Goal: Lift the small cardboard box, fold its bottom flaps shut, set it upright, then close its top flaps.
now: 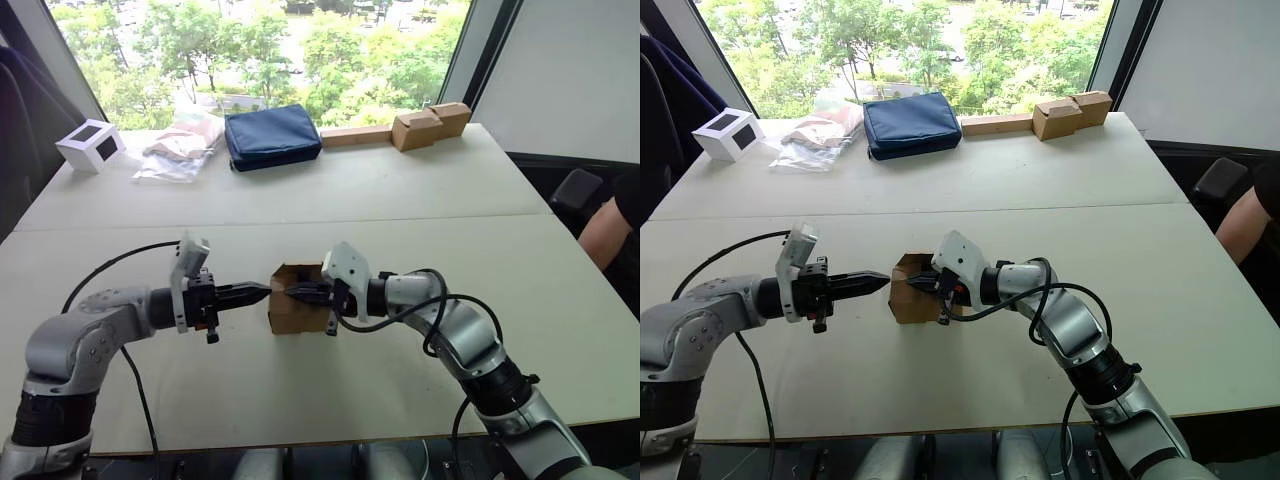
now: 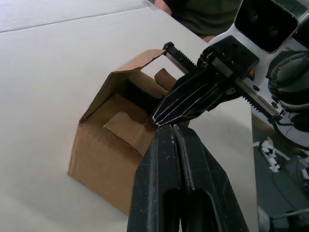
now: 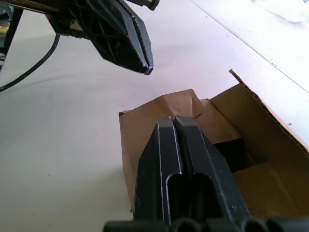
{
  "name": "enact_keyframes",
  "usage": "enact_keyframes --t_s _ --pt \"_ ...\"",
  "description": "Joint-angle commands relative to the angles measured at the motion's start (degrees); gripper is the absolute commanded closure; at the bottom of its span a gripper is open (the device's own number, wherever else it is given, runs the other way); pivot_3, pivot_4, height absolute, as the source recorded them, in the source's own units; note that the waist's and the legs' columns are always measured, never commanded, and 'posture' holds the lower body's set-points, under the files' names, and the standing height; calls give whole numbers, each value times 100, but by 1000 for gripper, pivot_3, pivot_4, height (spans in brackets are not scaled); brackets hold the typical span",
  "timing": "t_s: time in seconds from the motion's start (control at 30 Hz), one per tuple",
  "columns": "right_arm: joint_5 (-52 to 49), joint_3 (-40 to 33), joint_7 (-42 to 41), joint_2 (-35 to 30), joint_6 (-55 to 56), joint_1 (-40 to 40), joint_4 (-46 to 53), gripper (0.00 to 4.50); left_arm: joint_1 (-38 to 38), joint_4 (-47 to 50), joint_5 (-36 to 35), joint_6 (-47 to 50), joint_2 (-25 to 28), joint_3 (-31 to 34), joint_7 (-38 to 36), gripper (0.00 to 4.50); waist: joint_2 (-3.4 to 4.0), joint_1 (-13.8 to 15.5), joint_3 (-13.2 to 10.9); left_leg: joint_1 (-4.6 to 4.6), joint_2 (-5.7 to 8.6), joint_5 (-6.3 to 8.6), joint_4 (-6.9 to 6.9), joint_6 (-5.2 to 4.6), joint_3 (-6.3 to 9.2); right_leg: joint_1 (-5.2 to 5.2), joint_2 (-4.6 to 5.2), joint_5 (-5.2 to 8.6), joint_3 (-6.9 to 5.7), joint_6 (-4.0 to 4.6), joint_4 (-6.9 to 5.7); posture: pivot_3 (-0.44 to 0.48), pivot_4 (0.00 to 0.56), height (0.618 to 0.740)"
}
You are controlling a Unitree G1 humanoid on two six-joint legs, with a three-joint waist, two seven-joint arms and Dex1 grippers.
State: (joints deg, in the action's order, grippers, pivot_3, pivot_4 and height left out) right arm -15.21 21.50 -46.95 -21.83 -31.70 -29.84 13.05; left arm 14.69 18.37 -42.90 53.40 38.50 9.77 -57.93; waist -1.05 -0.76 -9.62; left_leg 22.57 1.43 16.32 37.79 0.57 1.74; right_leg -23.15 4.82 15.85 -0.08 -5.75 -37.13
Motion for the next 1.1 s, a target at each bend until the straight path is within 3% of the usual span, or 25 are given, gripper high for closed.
enact_keyframes --t_s 0.03,0.4,0.6,0.7,0.8,1.1 --pt "26 -89 -59 -29 136 -57 115 4500 -122 206 121 -179 88 -231 84 4471 0 0 0 0 0 0 0 1 0 0 0 0 0 0 0 0 150 737" --pt "-399 -651 -291 -345 -91 -251 859 4500 98 -455 385 -635 -18 -593 45 4471 1 13 -1 -1 0 -2 -5 4 0 0 0 1 -1 1 5 0 150 737" --pt "-471 -1147 199 46 19 -824 296 4500 174 -536 377 -686 -20 -668 11 4471 1 -16 -1 -4 -1 -2 -12 3 0 -1 -1 1 -1 1 6 0 150 737" --pt "228 -826 562 115 340 -1170 -338 4500 210 -571 379 -702 -23 -701 21 4471 1 -9 -1 -5 -1 -8 -28 14 -2 -8 0 0 0 1 6 0 150 737" --pt "696 -308 394 -40 576 -1201 -598 4500 224 -597 384 -722 -25 -710 47 4471 1 3 0 -5 1 -16 -36 27 -4 -12 1 0 0 2 7 0 150 737" --pt "755 208 -268 -437 389 -565 82 4500 79 -513 351 -768 11 -550 192 4471 1 -3 0 -5 2 -18 -42 28 -4 -13 -1 0 0 1 8 0 150 737"
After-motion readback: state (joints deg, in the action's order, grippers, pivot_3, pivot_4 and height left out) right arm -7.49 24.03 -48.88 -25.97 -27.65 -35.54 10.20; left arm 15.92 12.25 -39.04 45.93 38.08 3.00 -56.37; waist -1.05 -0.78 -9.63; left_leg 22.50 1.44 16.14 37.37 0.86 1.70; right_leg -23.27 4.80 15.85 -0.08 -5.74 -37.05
